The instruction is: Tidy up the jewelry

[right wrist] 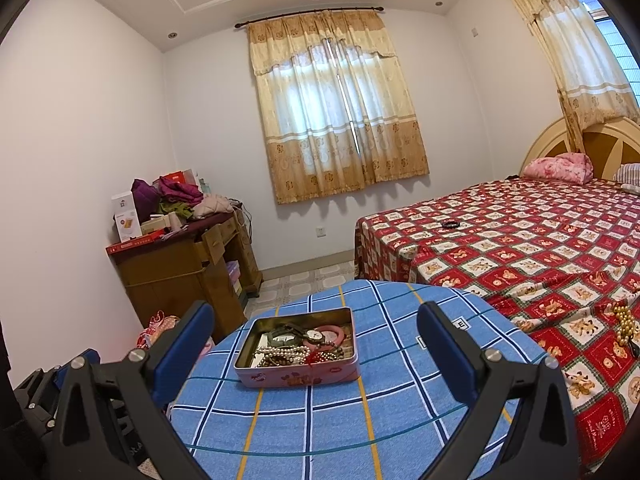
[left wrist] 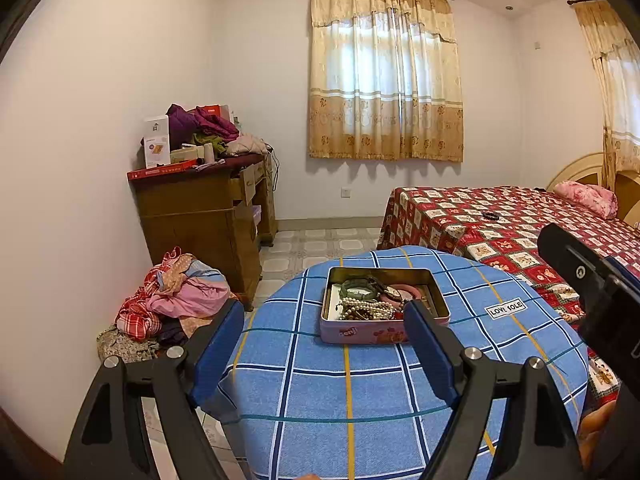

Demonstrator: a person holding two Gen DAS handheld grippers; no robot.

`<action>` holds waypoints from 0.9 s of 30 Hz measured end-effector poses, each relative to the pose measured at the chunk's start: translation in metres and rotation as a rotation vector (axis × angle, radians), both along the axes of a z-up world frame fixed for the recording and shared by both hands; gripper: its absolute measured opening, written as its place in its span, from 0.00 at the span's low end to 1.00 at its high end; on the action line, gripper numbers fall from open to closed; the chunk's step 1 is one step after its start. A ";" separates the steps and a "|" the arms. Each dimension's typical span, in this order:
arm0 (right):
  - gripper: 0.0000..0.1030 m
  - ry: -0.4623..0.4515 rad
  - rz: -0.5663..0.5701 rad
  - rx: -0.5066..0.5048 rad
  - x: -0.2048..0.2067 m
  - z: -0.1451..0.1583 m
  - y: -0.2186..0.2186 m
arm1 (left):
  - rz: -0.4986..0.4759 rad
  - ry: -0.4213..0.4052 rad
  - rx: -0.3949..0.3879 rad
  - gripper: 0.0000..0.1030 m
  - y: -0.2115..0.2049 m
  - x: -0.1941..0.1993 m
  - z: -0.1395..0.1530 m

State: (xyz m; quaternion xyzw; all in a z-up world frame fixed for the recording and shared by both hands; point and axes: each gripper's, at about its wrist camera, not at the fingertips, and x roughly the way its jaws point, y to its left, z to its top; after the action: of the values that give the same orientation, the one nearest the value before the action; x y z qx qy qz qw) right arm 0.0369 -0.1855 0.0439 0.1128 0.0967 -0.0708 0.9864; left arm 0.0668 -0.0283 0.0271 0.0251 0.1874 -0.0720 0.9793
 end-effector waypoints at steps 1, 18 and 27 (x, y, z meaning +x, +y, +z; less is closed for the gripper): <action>1.00 -0.001 -0.001 -0.001 -0.001 0.000 0.000 | 0.001 0.001 0.000 0.80 0.000 0.000 0.000; 1.00 -0.012 -0.012 -0.015 -0.003 0.000 -0.002 | -0.009 -0.021 -0.022 0.80 0.001 0.002 0.000; 1.00 0.002 -0.001 -0.012 -0.001 -0.002 -0.001 | -0.017 -0.016 -0.023 0.80 -0.003 0.002 -0.003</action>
State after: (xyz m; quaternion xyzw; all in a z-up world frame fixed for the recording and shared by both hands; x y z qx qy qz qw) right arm 0.0355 -0.1860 0.0417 0.1067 0.0971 -0.0722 0.9869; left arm 0.0687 -0.0310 0.0246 0.0159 0.1786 -0.0825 0.9803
